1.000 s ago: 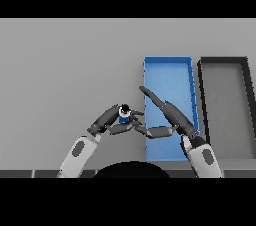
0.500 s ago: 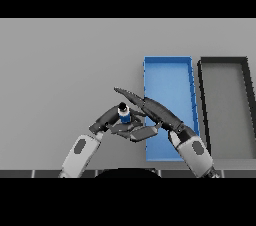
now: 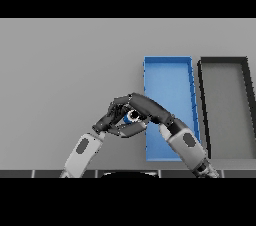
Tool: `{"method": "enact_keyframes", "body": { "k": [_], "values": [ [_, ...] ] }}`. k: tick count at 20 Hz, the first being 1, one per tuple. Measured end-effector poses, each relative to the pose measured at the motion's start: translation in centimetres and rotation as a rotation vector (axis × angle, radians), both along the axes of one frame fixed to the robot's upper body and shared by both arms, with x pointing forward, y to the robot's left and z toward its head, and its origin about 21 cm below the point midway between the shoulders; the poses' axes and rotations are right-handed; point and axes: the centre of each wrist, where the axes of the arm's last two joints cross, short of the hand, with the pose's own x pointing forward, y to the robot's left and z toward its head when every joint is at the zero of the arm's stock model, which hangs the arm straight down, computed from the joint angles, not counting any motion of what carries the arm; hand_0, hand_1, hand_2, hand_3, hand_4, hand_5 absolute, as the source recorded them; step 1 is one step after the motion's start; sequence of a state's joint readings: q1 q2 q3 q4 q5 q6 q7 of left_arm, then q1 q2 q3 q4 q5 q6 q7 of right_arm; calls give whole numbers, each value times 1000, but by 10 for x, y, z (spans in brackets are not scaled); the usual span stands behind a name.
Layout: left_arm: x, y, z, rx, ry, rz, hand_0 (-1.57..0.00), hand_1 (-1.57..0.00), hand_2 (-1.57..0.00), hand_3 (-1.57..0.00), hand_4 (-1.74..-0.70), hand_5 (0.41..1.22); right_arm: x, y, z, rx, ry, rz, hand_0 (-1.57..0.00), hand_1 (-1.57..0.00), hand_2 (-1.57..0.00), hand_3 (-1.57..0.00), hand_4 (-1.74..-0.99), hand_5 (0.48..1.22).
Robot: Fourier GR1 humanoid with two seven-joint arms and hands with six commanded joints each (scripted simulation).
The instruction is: Pick up the blue pipe and place it into the blue bin.
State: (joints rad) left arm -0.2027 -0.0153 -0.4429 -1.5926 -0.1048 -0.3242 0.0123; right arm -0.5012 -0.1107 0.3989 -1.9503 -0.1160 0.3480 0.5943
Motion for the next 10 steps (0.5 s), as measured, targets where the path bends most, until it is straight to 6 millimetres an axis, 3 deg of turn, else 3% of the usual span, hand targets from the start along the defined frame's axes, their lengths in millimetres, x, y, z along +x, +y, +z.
{"method": "enact_keyframes", "body": {
  "k": [2,4,6,10],
  "values": [
    [0,0,1,-4,14,3,-1571,-1571,-1571,-1523,-1677,1221,2,1,-1,27,11,20,-1215,-1215,-1233,-1021,-1581,650],
    [0,-4,-3,-51,38,-15,-1571,-1571,-1571,-1502,-1699,1221,1,4,-4,72,20,35,-1343,-1343,-1354,-1186,-1628,856],
    [0,-5,0,-48,44,-18,-1571,-1571,-1571,-1464,-1713,1221,0,6,-6,101,9,53,-1425,-1425,-1432,-1304,-1665,987],
    [1,2,-2,-43,41,-16,-1571,-1571,-1571,-1433,-1728,1221,-4,9,-10,100,-30,65,-1511,-1511,-1514,-1462,-1710,1125]
  ]
}}
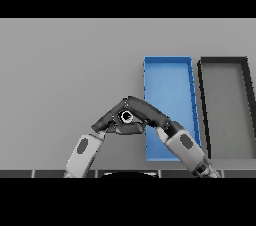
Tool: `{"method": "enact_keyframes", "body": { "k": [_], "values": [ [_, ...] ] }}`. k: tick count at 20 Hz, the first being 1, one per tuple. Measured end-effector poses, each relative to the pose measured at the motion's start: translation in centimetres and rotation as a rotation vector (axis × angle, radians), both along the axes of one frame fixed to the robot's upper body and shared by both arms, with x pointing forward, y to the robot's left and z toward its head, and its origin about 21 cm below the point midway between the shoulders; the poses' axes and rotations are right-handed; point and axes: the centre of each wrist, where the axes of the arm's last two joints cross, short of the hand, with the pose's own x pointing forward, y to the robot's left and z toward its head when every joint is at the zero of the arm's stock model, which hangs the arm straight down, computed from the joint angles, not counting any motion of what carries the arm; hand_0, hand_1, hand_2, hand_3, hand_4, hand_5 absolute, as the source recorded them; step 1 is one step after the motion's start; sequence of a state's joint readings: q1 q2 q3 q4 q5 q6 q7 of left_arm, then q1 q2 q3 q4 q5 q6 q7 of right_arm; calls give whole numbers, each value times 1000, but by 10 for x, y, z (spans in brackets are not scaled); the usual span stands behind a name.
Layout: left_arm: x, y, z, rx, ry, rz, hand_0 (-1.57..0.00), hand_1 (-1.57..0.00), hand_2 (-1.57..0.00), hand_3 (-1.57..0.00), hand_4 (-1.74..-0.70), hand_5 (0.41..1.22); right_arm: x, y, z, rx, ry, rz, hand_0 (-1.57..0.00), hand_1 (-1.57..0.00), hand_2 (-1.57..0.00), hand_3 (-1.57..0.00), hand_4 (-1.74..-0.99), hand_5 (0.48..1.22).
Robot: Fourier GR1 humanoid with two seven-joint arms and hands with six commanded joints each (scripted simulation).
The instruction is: Pick up the blue pipe and place it into the blue bin.
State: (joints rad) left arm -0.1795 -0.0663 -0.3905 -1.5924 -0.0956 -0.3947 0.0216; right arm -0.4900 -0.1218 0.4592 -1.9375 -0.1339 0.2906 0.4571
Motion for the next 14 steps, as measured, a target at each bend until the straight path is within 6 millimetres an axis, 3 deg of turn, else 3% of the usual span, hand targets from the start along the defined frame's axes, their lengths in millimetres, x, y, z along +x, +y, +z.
{"method": "enact_keyframes", "body": {
  "k": [5,6,7,10,14],
  "values": [
    [2,-4,4,11,-27,19,-1571,-1571,-1571,-1454,-1724,1221,0,1,0,48,-48,-21,-1551,-1551,-1552,-1535,-1731,1190],
    [1,-2,6,18,-55,38,-1462,-1342,-1293,-1166,-1599,1221,0,-1,0,60,-67,-22,-1555,-1555,-1556,-1542,-1733,1196],
    [1,-1,7,46,-70,57,-1169,-1073,-1034,-933,-1475,1221,0,4,0,54,-73,-35,-1558,-1558,-1559,-1548,-1734,1201],
    [1,7,3,104,-60,-10,-598,-549,-529,-477,-1206,1221,-3,7,-2,14,-42,-52,-1565,-1565,-1565,-1559,-1738,1211],
    [1,9,3,122,-70,-12,-244,-224,-216,-195,-1017,848,-7,4,3,1,-32,-83,-1568,-1568,-1569,-1566,-1740,1217]
  ]
}}
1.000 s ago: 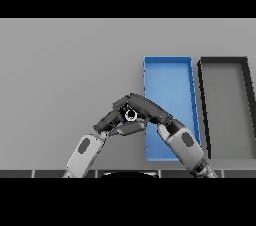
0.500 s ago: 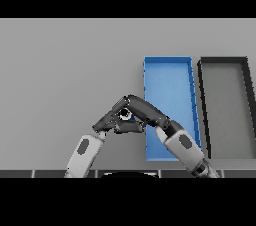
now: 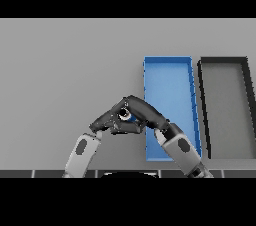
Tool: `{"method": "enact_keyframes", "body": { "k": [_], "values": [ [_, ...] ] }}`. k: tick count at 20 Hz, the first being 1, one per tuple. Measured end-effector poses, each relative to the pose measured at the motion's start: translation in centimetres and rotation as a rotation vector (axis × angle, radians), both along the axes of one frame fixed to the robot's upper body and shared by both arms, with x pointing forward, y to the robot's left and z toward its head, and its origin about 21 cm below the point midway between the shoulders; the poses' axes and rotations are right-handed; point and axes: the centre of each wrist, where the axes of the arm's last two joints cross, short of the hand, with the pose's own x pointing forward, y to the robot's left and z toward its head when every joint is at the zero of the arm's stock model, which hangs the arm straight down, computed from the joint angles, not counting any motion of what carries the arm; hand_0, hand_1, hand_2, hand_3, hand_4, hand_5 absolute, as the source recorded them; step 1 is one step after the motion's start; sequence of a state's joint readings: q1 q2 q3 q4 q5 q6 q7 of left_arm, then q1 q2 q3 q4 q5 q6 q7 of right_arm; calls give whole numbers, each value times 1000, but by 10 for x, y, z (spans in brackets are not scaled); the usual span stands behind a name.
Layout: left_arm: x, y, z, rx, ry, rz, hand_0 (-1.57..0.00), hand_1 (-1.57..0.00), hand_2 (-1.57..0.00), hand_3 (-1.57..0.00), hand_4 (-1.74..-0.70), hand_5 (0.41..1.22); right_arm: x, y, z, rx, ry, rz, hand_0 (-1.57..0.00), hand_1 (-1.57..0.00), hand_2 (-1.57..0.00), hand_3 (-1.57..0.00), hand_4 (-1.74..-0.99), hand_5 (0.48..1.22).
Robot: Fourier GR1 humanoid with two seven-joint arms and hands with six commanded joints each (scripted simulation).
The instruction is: Pick up the blue pipe and place it into the blue bin.
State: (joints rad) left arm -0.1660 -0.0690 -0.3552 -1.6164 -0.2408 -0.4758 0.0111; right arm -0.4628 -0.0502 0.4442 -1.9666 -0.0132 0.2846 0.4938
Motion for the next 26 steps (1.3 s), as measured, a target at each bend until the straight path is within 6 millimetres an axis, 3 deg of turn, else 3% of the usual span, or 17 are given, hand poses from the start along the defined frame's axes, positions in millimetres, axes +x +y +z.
{"method": "enact_keyframes", "body": {
  "k": [3,6,8,14,16,19,22,26],
  "values": [
    [1,1,-1,0,35,21,-125,-114,-110,-99,-970,647,1,9,-3,-27,7,-5,-1570,-1570,-1570,-1569,-1740,1219],
    [-1,-4,-1,2,63,33,-63,-58,-56,-50,-955,538,2,4,-6,-6,25,4,-1570,-1570,-1570,-1570,-1741,1220],
    [0,0,0,19,50,47,-40,-37,-35,-32,-938,495,3,9,-4,19,33,2,-1571,-1571,-1571,-1570,-1741,1220],
    [1,-1,-6,40,66,56,-10,-9,-9,-8,-908,456,13,-3,20,156,134,13,-1571,-1571,-1571,-1571,-1741,1221],
    [0,4,-3,18,41,56,-6,-5,-5,-5,-906,445,23,-8,42,200,122,27,-1571,-1571,-1571,-1571,-1741,1221],
    [4,3,-2,41,79,50,-3,-2,-2,-2,-905,435,30,-18,94,276,56,77,-1571,-1571,-1571,-1571,-1741,1221],
    [1,2,-2,59,90,59,-1,-1,-1,0,-898,430,38,-37,137,345,-58,-78,-1571,-1571,-1571,-1571,-1741,1221],
    [0,3,-2,65,85,59,0,0,0,0,-890,415,65,-77,153,338,-52,-284,-1571,-1571,-1571,-1571,-1741,1221]
  ]
}}
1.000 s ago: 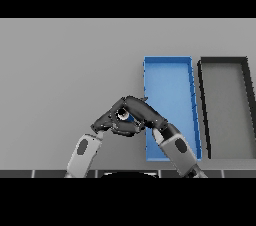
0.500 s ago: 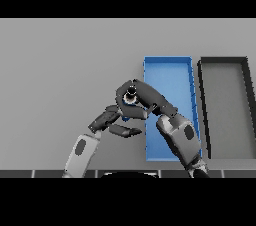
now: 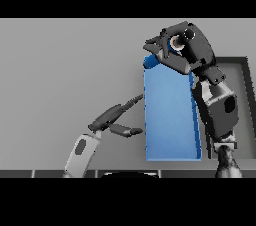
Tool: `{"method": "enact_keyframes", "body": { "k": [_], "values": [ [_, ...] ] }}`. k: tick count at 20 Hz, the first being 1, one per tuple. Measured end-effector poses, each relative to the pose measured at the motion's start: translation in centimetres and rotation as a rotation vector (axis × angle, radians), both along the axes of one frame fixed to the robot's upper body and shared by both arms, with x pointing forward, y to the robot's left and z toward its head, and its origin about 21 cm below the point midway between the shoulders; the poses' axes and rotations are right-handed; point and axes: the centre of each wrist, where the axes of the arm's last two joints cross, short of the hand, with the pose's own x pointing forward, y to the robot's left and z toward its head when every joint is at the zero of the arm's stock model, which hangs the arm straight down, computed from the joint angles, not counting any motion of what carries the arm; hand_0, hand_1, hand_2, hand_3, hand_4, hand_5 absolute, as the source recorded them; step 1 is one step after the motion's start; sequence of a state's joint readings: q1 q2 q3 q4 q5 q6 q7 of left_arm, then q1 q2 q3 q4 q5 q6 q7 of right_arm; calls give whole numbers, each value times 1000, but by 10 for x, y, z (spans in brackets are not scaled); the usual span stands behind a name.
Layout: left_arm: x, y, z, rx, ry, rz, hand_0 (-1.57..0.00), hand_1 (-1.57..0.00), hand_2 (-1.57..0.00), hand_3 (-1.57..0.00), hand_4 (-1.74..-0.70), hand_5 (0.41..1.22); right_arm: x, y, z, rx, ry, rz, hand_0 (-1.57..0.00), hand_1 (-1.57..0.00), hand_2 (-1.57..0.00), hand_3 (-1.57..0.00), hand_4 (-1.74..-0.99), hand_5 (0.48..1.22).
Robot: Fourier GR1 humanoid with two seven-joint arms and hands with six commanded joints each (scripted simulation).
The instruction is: Pick up the blue pipe and place it into the blue bin.
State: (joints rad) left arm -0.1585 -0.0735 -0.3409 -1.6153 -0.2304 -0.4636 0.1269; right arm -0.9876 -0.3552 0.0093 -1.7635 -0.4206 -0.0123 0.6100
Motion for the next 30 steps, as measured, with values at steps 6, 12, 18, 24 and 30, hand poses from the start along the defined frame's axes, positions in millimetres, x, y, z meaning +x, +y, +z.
{"method": "enact_keyframes", "body": {
  "k": [6,12,18,24,30],
  "values": [
    [0,7,-3,10,-22,0,1,1,1,1,-869,418,16,-64,-38,-23,135,-226,-1571,-1571,-1571,-1571,-1741,1221],
    [-5,3,-5,-6,-12,-3,1,1,1,1,-877,422,-6,-98,-105,-44,323,-325,-1571,-1571,-1571,-1571,-1741,1221],
    [-6,5,-4,-13,-12,0,1,1,1,1,-884,425,-30,-106,-158,-51,508,-454,-1571,-1571,-1571,-1571,-1741,1221],
    [-8,5,-7,-1,-8,-4,1,1,1,1,-883,421,-52,-105,-202,-101,734,-609,-1571,-1571,-1571,-908,-1741,1221],
    [-8,2,-2,7,-12,-5,1,1,1,1,-878,427,-50,-100,-218,-200,970,-720,-599,-547,-548,-322,-1337,1221]
  ]
}}
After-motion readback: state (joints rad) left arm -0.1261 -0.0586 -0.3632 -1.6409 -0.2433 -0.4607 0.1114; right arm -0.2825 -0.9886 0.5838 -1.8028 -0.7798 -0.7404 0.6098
